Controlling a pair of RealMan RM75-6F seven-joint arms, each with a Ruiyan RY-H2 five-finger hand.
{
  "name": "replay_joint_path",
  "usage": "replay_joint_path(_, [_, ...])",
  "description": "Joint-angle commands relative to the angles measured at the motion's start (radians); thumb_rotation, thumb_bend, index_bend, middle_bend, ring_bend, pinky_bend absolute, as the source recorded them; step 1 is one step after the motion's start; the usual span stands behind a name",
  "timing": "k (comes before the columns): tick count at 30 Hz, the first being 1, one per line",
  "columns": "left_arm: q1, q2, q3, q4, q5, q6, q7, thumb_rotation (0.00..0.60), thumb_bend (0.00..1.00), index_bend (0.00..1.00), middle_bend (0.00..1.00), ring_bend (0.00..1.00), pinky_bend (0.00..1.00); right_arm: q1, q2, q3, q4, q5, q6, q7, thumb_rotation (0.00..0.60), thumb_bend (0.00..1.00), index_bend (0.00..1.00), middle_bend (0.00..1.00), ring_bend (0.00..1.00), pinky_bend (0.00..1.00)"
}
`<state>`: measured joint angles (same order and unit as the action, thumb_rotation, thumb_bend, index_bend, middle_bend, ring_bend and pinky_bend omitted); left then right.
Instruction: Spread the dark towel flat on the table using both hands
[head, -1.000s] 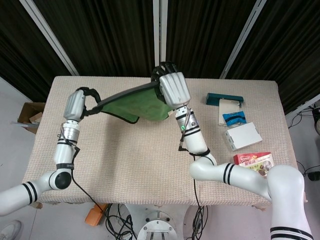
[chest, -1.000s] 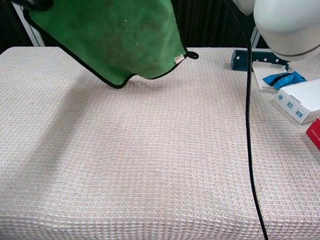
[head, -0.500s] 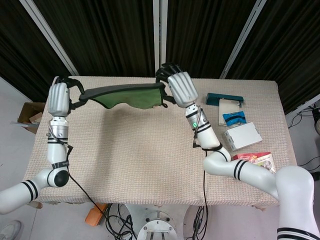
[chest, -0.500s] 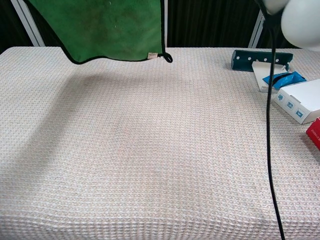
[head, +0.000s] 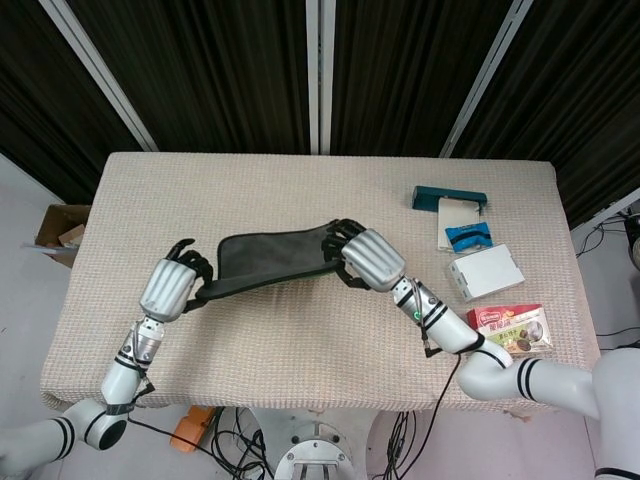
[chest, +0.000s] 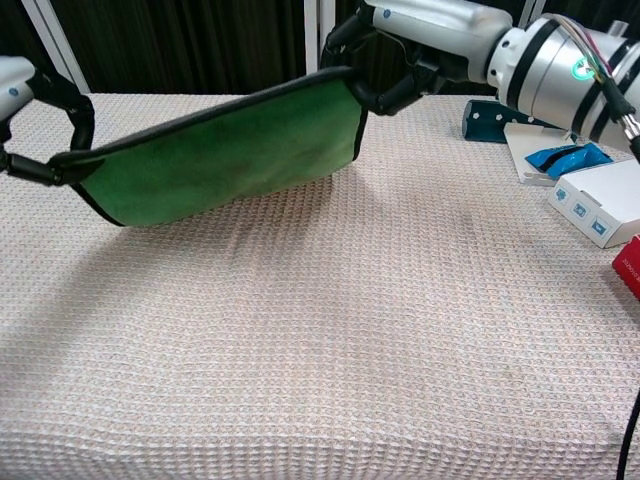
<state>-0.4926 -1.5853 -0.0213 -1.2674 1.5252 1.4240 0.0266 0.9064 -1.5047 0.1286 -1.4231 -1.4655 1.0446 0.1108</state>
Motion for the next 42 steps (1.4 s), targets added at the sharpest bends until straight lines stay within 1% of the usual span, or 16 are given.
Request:
replay_joint_path(1, [0.021, 0.002, 0.032, -0.020, 0.035, 0.010, 0.028, 0.600, 0.48, 0.68, 0.58, 0.42, 0.19, -0.019, 0.024, -0.038, -0.045, -0.030, -0.013, -0.024, 0.600, 0.54, 0.71, 0.34, 0.17, 0.18])
replay_joint_path(4, [0.031, 0.010, 0.054, -0.039, 0.058, 0.004, 0.055, 0.600, 0.48, 0.68, 0.58, 0.42, 0.19, -0.027, 0.028, -0.063, -0.064, -0.044, -0.030, -0.060, 0.600, 0.54, 0.71, 0.33, 0.17, 0.18])
replay_joint_path(9, [0.040, 0.020, 0.081, -0.070, 0.079, -0.027, 0.099, 0.600, 0.48, 0.66, 0.56, 0.42, 0.19, -0.039, 0.014, -0.086, -0.066, -0.054, -0.048, -0.092, 0.600, 0.54, 0.71, 0.33, 0.17, 0.18])
replay_joint_path(14, [0.044, 0.022, 0.095, -0.084, 0.088, -0.061, 0.138, 0.600, 0.47, 0.60, 0.53, 0.41, 0.18, -0.053, -0.024, -0.107, -0.036, -0.077, -0.048, -0.114, 0.600, 0.54, 0.69, 0.32, 0.17, 0.18])
replay_joint_path(18, [0.044, 0.042, 0.104, -0.123, 0.080, -0.104, 0.182, 0.600, 0.44, 0.49, 0.44, 0.35, 0.17, -0.066, -0.055, -0.123, -0.005, -0.109, -0.032, -0.137, 0.600, 0.50, 0.65, 0.31, 0.17, 0.18])
replay_joint_path(19, [0.044, 0.048, 0.105, -0.133, 0.076, -0.114, 0.194, 0.600, 0.41, 0.46, 0.41, 0.32, 0.16, -0.069, -0.062, -0.125, 0.001, -0.113, -0.027, -0.143, 0.600, 0.47, 0.63, 0.31, 0.17, 0.17])
replay_joint_path(20, [0.043, 0.054, 0.107, -0.145, 0.072, -0.126, 0.208, 0.600, 0.37, 0.41, 0.36, 0.29, 0.16, -0.073, -0.069, -0.127, 0.006, -0.117, -0.024, -0.149, 0.600, 0.43, 0.60, 0.31, 0.16, 0.17])
replay_joint_path(23, [0.041, 0.073, 0.107, -0.186, 0.055, -0.160, 0.253, 0.600, 0.26, 0.32, 0.30, 0.25, 0.16, -0.083, -0.087, -0.135, 0.016, -0.123, -0.022, -0.171, 0.600, 0.29, 0.53, 0.28, 0.14, 0.16])
replay_joint_path(26, [0.039, 0.092, 0.111, -0.229, 0.042, -0.193, 0.284, 0.600, 0.19, 0.27, 0.26, 0.23, 0.16, -0.090, -0.097, -0.141, 0.013, -0.123, -0.030, -0.195, 0.600, 0.17, 0.47, 0.26, 0.12, 0.15])
replay_joint_path(29, [0.039, 0.101, 0.114, -0.253, 0.046, -0.203, 0.308, 0.600, 0.14, 0.25, 0.24, 0.22, 0.16, -0.097, -0.100, -0.145, -0.001, -0.115, -0.043, -0.217, 0.600, 0.07, 0.41, 0.24, 0.10, 0.13])
replay_joint_path(31, [0.040, 0.112, 0.115, -0.274, 0.040, -0.216, 0.326, 0.600, 0.12, 0.23, 0.21, 0.20, 0.16, -0.099, -0.094, -0.148, -0.018, -0.104, -0.063, -0.235, 0.600, 0.03, 0.37, 0.22, 0.08, 0.12])
replay_joint_path(33, [0.040, 0.124, 0.116, -0.295, 0.035, -0.224, 0.334, 0.600, 0.09, 0.21, 0.18, 0.18, 0.16, -0.100, -0.085, -0.151, -0.037, -0.090, -0.085, -0.258, 0.600, 0.00, 0.31, 0.20, 0.06, 0.10])
replay_joint_path(35, [0.042, 0.138, 0.116, -0.316, 0.034, -0.227, 0.333, 0.600, 0.07, 0.21, 0.17, 0.18, 0.16, -0.102, -0.072, -0.151, -0.065, -0.077, -0.098, -0.284, 0.600, 0.00, 0.22, 0.17, 0.03, 0.07])
replay_joint_path(38, [0.048, 0.167, 0.113, -0.350, 0.032, -0.222, 0.324, 0.600, 0.06, 0.20, 0.17, 0.18, 0.16, -0.109, -0.043, -0.145, -0.116, -0.059, -0.103, -0.317, 0.600, 0.00, 0.14, 0.14, 0.00, 0.04])
replay_joint_path(40, [0.054, 0.201, 0.107, -0.386, 0.023, -0.215, 0.305, 0.600, 0.06, 0.19, 0.17, 0.18, 0.16, -0.122, -0.014, -0.138, -0.150, -0.062, -0.074, -0.351, 0.600, 0.00, 0.10, 0.12, 0.00, 0.02])
replay_joint_path(42, [0.062, 0.232, 0.093, -0.413, 0.015, -0.192, 0.273, 0.600, 0.05, 0.19, 0.17, 0.18, 0.16, -0.145, 0.011, -0.125, -0.175, -0.058, -0.029, -0.363, 0.600, 0.00, 0.09, 0.12, 0.00, 0.02])
